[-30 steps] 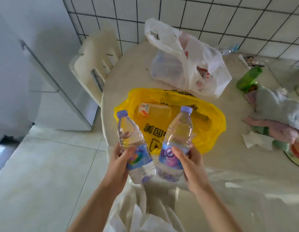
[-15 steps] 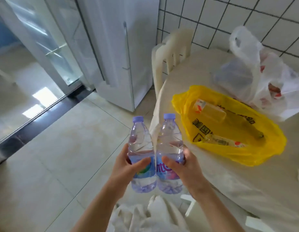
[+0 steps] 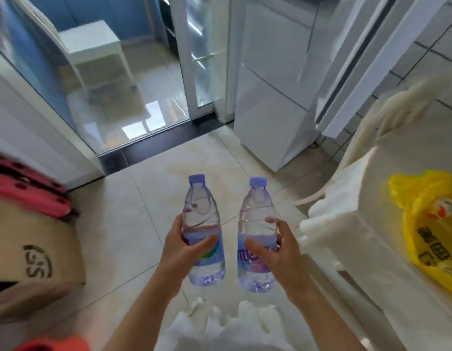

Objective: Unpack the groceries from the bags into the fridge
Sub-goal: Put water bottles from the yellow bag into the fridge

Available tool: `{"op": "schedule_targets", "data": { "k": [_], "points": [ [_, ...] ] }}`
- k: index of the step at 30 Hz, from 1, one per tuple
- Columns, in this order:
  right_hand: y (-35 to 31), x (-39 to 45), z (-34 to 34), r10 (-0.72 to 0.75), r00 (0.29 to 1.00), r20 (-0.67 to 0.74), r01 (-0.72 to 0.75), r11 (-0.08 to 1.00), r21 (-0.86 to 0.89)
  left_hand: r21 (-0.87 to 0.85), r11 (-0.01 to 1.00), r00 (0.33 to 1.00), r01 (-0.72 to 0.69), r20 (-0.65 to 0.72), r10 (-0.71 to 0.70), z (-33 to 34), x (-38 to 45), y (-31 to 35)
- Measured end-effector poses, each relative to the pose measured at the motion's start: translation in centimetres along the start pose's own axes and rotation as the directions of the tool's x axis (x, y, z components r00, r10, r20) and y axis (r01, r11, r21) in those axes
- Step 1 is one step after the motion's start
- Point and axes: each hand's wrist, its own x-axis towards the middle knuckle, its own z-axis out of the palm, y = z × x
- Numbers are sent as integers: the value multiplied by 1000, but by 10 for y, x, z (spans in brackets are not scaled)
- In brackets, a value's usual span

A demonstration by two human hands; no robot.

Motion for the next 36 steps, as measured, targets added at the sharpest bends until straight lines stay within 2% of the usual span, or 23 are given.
{"op": "schedule_targets", "data": {
  "k": [5, 13, 20, 26, 33, 36],
  "points": [
    [-5, 20, 75, 27, 998, 50, -26, 999, -19, 82, 996, 997, -38, -67, 43, -76, 21, 5],
    [-19, 61, 132, 17, 998, 54, -9, 988, -154, 183, 979, 991, -92, -76, 107, -128, 64, 23],
    [-40, 137, 151, -21, 1000, 22, 25, 969, -244, 203, 969, 987, -144, -45, 156, -134, 138, 63],
    [-74, 227, 161, -139, 990, 0, 130, 924, -359, 203, 964, 984, -171, -16, 178, -124, 226, 107],
    [-114, 341, 163, -109, 994, -16, 94, 919, -382, 265, 950, 985, -165, 4, 170, -102, 331, 152],
    [-132, 381, 159, -41, 999, -34, 24, 912, -409, 277, 944, 983, -181, 31, 179, -92, 373, 171]
  ]
}}
